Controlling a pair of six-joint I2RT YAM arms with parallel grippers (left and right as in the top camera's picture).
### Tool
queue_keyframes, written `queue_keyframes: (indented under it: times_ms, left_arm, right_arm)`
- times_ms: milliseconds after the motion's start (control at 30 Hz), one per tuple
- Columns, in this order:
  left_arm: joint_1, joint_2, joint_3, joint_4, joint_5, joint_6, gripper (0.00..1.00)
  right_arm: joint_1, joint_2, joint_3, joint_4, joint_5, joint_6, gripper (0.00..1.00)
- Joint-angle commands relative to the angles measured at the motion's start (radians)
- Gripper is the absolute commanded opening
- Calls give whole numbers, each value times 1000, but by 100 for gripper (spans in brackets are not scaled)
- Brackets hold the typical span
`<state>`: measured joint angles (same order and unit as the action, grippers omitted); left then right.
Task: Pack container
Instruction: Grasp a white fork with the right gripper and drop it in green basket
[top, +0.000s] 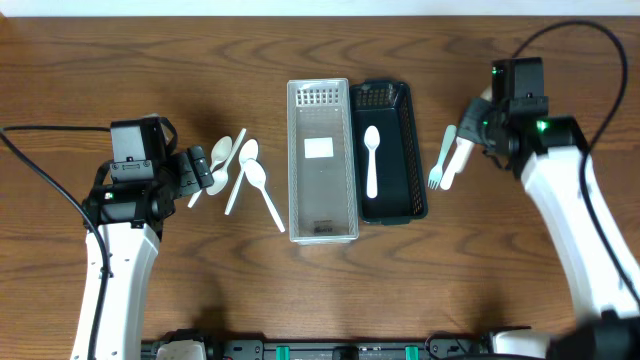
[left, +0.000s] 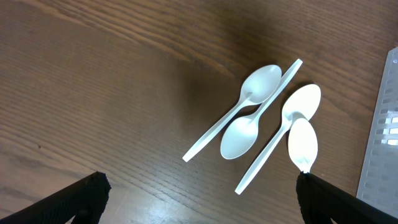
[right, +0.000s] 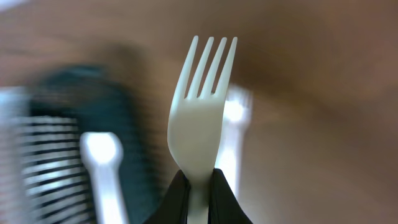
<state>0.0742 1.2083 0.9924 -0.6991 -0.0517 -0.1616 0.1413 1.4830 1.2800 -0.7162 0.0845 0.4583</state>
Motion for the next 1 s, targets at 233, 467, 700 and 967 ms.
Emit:
queue_keyframes:
  times_ms: [233, 467, 700, 967]
  left_arm:
    - [4, 2, 19, 0, 0, -16, 98]
    - [4, 2, 19, 0, 0, -16, 98]
    - [4, 2, 19, 0, 0, -16, 98]
    - [4, 2, 19, 0, 0, -16, 98]
  right_arm:
    - [299, 166, -31, 119, 8, -23, 1]
    - [311, 294, -20, 163, -18, -78, 22]
    - [254, 189, 77, 48, 147, -114, 64]
    - [-8, 189, 77, -33, 169, -60, 60]
